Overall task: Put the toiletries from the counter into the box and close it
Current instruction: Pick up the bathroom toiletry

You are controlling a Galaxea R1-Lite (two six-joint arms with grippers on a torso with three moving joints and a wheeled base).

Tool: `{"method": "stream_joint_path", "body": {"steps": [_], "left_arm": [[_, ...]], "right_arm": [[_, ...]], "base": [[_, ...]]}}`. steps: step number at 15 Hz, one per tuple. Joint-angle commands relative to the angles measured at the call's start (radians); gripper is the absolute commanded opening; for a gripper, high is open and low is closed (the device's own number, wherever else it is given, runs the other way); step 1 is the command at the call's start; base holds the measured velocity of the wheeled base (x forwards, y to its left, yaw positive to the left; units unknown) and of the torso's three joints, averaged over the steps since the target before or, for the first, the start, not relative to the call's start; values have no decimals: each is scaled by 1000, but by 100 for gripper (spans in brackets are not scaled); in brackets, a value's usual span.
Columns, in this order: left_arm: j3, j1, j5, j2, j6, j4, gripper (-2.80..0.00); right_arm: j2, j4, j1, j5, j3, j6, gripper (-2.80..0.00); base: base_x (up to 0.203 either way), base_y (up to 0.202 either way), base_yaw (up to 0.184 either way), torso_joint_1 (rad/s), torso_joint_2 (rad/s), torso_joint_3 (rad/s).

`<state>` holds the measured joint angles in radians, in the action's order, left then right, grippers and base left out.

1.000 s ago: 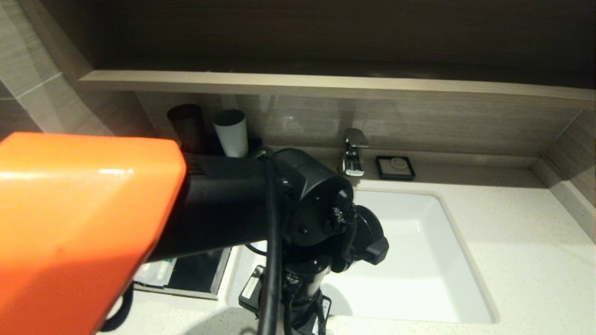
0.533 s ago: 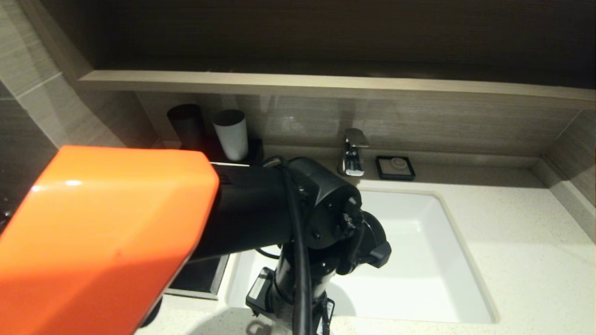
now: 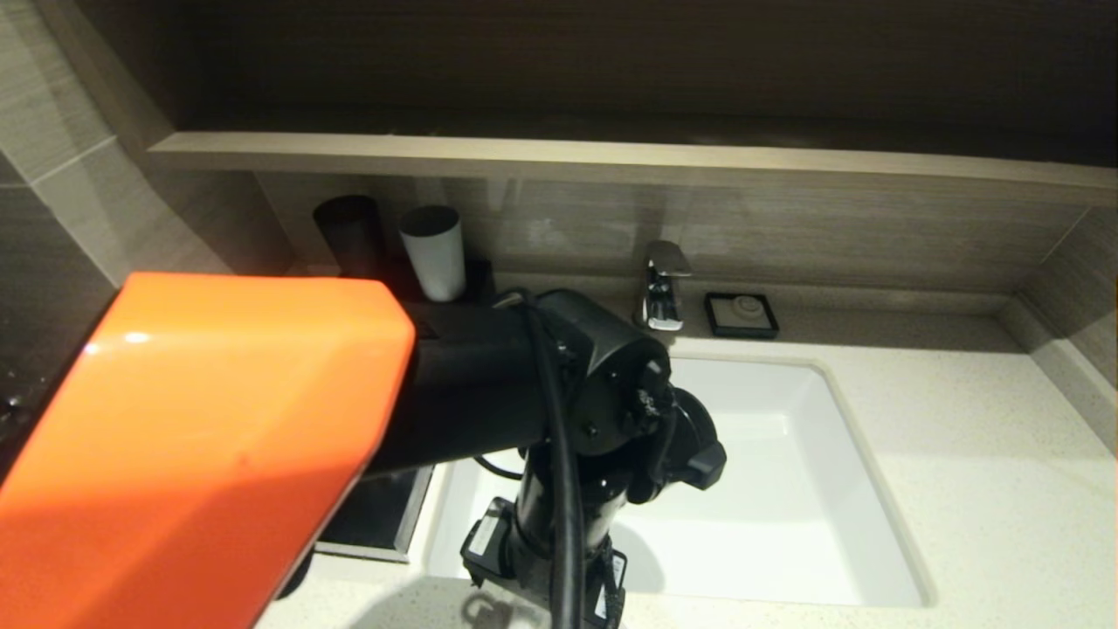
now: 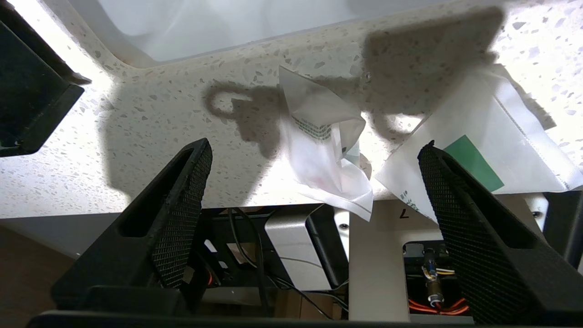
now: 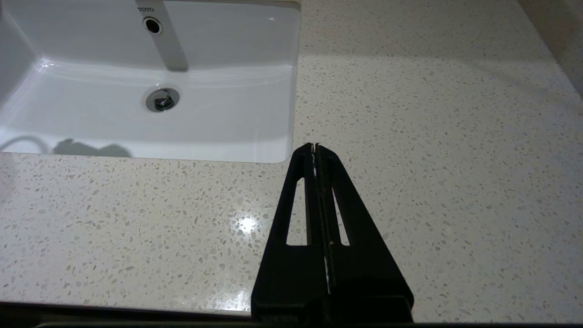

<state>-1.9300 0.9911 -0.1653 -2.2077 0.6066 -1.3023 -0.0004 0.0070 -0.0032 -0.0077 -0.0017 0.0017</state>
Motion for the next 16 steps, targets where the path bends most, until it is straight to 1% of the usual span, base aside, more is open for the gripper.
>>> {"method": "stream_joint_path", "body": {"steps": [1, 2, 5, 8, 10, 14, 16], "left_arm": [[-3, -14, 22, 7, 2, -8, 0], [-9, -19, 40, 11, -1, -11, 0], [-12, -34, 83, 11, -52, -45, 0], [-12, -34, 99, 9, -95, -68, 0], [-12, -34, 99, -3, -117, -102, 0], [-12, -33, 100, -17, -146, -104, 0], [-14, -32, 99, -24, -170, -101, 0]], "right_arm": [[-1, 1, 0, 0, 0, 0, -280], [-1, 0, 0, 0, 0, 0, -280], [-1, 1, 0, 0, 0, 0, -280], [-1, 1, 0, 0, 0, 0, -280], [-1, 0, 0, 0, 0, 0, -280], [-1, 0, 0, 0, 0, 0, -280], [-1, 0, 0, 0, 0, 0, -280]], "base": [[0, 0, 0, 0, 0, 0], [0, 0, 0, 0, 0, 0], [0, 0, 0, 0, 0, 0], [0, 0, 0, 0, 0, 0], [0, 0, 0, 0, 0, 0], [0, 0, 0, 0, 0, 0], [0, 0, 0, 0, 0, 0]]}}
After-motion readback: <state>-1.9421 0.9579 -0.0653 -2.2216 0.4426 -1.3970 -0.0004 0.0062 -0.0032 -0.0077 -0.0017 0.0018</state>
